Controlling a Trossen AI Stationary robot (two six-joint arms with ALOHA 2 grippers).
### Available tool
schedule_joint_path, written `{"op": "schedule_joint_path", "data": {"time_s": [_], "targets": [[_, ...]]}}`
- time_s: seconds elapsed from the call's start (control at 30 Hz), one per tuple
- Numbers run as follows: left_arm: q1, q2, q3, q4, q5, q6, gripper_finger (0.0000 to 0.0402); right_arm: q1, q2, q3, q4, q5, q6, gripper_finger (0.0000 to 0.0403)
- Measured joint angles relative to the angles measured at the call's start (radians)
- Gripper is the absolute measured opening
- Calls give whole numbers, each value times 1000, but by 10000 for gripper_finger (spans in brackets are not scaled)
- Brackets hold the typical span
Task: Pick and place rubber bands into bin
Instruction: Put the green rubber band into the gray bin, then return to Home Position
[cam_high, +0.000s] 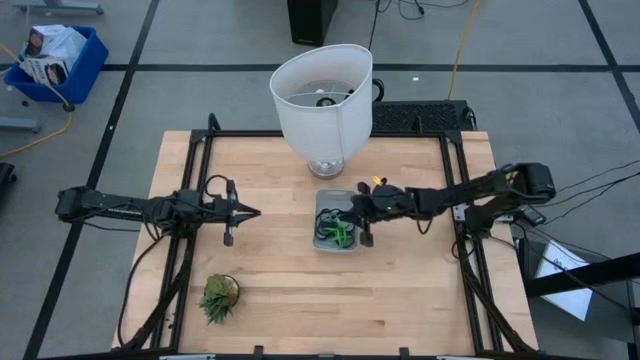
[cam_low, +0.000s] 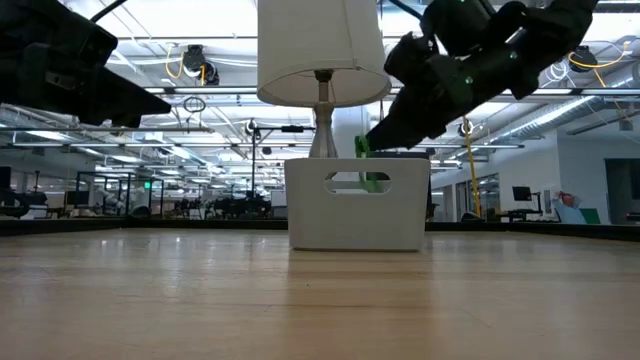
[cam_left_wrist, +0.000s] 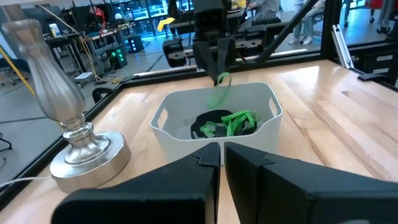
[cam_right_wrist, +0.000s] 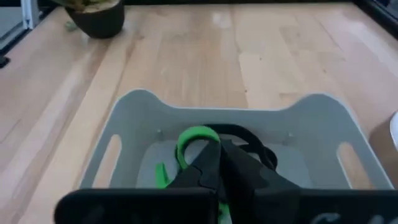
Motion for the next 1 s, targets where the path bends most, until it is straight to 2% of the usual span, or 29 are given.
{"op": "schedule_joint_path", "data": {"time_s": [0.13,0.37,0.47,0.53,0.6,0.77,0.9,1.0], "targets": [[0,0,0,-7,0,-2,31,-17,12,0,-8,-4,25,40],[0,0,0,-12,-1,-2,31,-17,11,0,-27,-2,46,149],[0,0,0,-17,-1,0,31,-17,-25,0,-56,-6,33,167],[0,0,0,-16,-1,2,31,-17,-73,0,-87,-38,-6,159],[0,-1,0,-13,0,35,29,-17,-138,0,-131,-66,-70,132],[-12,-31,0,30,43,115,6,-37,-319,-21,-207,-110,-146,18],[-15,-77,1,32,42,149,4,-50,-474,-71,-234,-113,-154,12],[-3,-109,1,28,31,151,3,-68,-599,-134,-214,-157,-166,2]]}}
